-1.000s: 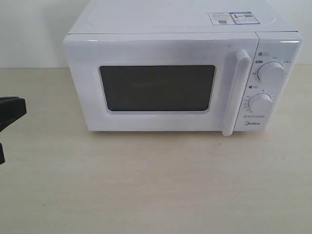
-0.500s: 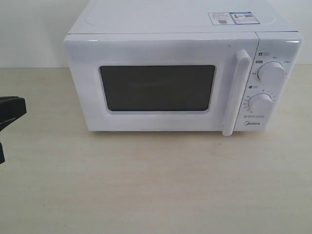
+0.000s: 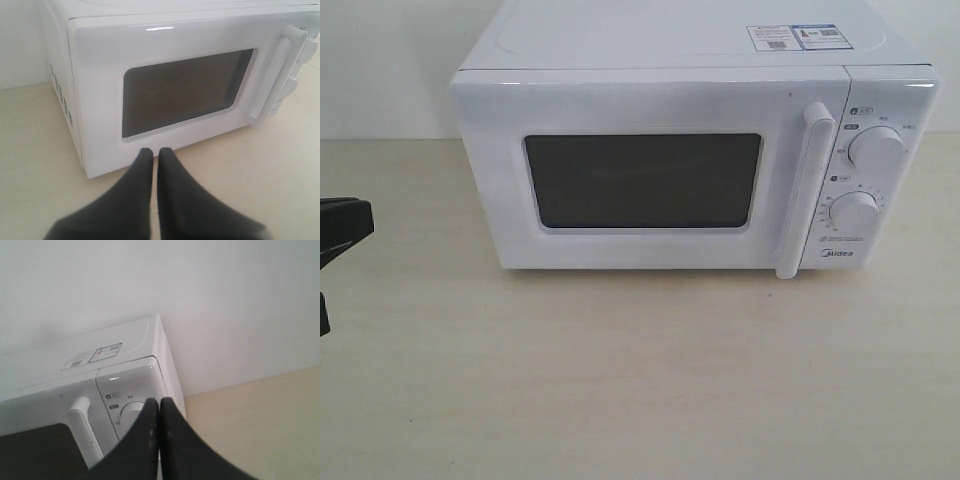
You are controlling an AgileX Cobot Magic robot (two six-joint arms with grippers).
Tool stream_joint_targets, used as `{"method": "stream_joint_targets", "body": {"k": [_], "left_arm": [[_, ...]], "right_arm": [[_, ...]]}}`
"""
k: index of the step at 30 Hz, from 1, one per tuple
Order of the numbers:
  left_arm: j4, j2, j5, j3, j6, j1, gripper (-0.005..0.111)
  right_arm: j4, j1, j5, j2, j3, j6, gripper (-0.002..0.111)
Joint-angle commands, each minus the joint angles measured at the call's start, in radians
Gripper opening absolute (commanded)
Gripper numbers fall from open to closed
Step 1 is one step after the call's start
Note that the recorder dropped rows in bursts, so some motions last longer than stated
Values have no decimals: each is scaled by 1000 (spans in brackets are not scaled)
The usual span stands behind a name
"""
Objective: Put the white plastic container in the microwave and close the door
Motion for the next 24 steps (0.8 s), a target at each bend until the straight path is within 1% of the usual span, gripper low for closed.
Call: {"method": "stream_joint_targets", "body": {"k": [1,3,5,7,8,15,24], "left_arm": [[3,-7,-17,5,-9,0,4],[3,-7,-17,5,-9,0,4],[3,-7,-17,5,-9,0,4],[3,-7,-17,5,-9,0,4],[3,-7,-17,5,-9,0,4],[3,-7,-17,5,-9,0,4],[3,-7,-17,5,-9,0,4]], "right_arm": [[-428,-3,69,-42,5,311,0],[-758,-3,92,-58,5,576,0],[-1005,-3,94,-67,5,862,0],[-1147,-3,94,-69,5,1031,0],[-1184,-3,94,-69,5,1059,0],[-1180,-3,98,-69,5,1061,0],[-1180,-3,146,-69,5,1003,0]]}}
